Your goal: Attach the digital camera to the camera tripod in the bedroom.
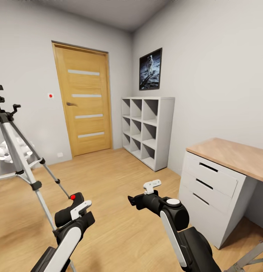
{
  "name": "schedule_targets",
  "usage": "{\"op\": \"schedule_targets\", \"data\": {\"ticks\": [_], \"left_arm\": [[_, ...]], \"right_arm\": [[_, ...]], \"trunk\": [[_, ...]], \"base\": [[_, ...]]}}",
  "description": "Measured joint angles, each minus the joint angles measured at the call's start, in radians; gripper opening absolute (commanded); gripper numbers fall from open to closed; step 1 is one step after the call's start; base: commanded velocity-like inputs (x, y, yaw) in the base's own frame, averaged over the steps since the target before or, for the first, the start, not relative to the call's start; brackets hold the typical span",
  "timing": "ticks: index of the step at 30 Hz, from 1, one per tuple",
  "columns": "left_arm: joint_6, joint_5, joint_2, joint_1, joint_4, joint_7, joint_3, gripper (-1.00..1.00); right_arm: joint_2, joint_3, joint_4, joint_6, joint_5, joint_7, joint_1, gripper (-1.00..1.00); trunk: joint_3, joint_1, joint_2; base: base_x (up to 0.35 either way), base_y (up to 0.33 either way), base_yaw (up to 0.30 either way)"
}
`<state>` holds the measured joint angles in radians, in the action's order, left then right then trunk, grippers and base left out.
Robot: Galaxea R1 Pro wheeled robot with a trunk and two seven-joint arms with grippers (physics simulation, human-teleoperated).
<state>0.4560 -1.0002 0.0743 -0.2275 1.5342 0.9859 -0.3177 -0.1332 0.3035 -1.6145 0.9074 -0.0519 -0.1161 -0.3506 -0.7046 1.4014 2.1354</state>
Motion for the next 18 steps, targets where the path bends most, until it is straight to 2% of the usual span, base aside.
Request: {"op": "schedule_targets", "data": {"ticks": [5,10,11,12,14,15,18], "left_arm": [[0.000,0.000,0.001,0.001,0.000,-0.001,0.001,-1.00],[0.002,-0.005,0.010,0.015,0.000,-0.001,0.004,-1.00],[0.007,-0.006,0.022,0.051,0.002,-0.001,0.019,-1.00],[0.004,-0.009,0.029,0.065,0.004,-0.001,0.025,-1.00],[0.004,-0.010,0.042,0.082,0.005,-0.002,0.043,-1.00],[0.005,-0.008,0.050,0.095,0.007,-0.001,0.070,-1.00],[0.003,-0.012,0.055,0.111,0.006,-0.002,0.106,-1.00]], "right_arm": [[0.000,-0.001,0.000,0.001,0.000,0.000,0.000,1.00],[0.000,-0.001,0.000,0.002,0.000,0.000,0.000,1.00],[0.000,0.000,0.000,0.002,0.000,0.000,0.000,1.00],[0.000,0.000,0.000,0.002,0.000,0.000,0.000,1.00],[0.000,0.001,0.000,0.002,-0.001,0.000,0.000,1.00],[0.000,0.003,0.000,0.002,-0.001,0.000,0.000,1.00],[0.000,0.006,0.000,0.002,-0.001,0.000,0.000,1.00]], "trunk": [[0.000,0.000,0.000],[0.000,0.000,0.000],[0.000,-0.001,0.000],[0.000,-0.001,0.000],[0.000,-0.001,0.000],[0.000,-0.001,0.000],[0.009,-0.012,-0.021]], "base": [[-0.292,-0.048,0.150],[-0.110,-0.013,0.242],[-0.029,-0.003,0.266],[-0.023,-0.003,0.267],[-0.013,-0.002,0.268],[-0.010,-0.001,0.269],[-0.007,-0.001,0.269]]}}
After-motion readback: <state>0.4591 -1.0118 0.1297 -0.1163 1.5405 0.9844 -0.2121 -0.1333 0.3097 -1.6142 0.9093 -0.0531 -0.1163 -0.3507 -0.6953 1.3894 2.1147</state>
